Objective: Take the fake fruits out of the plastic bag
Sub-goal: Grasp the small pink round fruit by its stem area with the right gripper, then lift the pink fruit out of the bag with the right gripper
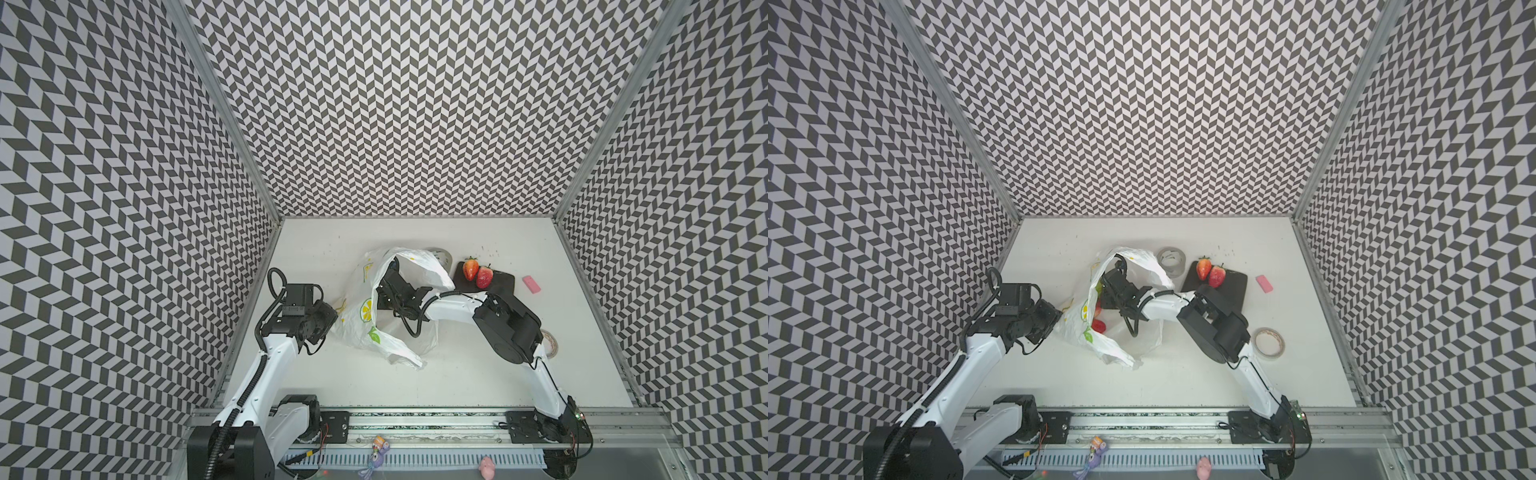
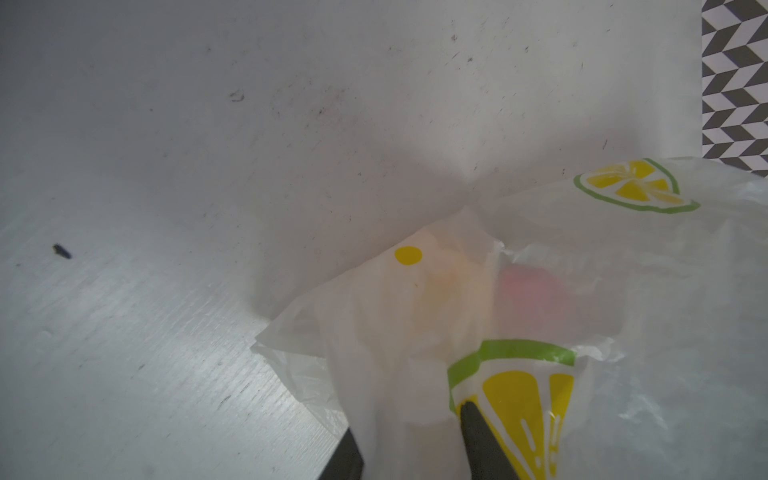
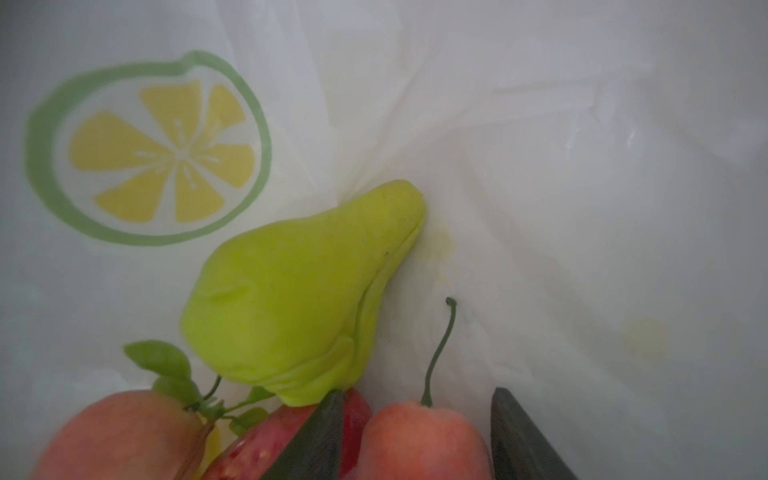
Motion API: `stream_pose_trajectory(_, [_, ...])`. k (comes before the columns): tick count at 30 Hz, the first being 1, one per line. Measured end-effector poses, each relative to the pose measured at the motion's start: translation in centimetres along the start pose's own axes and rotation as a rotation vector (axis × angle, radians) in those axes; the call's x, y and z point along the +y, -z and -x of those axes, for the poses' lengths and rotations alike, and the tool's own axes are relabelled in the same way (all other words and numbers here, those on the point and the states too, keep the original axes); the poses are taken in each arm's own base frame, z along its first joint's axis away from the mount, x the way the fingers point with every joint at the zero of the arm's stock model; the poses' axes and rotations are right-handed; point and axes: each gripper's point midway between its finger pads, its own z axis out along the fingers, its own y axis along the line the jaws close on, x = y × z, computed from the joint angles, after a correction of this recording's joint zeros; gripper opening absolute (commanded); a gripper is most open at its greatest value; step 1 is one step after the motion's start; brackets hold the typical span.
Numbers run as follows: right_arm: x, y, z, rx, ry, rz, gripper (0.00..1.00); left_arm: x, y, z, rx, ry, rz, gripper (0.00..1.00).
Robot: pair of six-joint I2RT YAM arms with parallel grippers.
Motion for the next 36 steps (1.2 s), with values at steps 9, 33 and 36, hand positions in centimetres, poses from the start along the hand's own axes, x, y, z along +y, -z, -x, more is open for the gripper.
stream_pose_trajectory(9, [-0.3,-0.3,0.3,-0.023,0.010,-0.029,0.32,-0.1,0.1,0.0,-0.008,-0.011,-0.011,0.30])
stream_pose_trajectory(33, [1.7,19.7,-4.2,-0.040,0.521,0.286,0.32,-0.9,0.1,0.7,-0.051,0.045,-0.072,0.21])
stream_pose_trajectory(36, [1.9,23.4,-5.0,-0.078,0.615,0.365,0.32,-1.0,0.2,0.7,-0.053,0.048,-0.076,0.20])
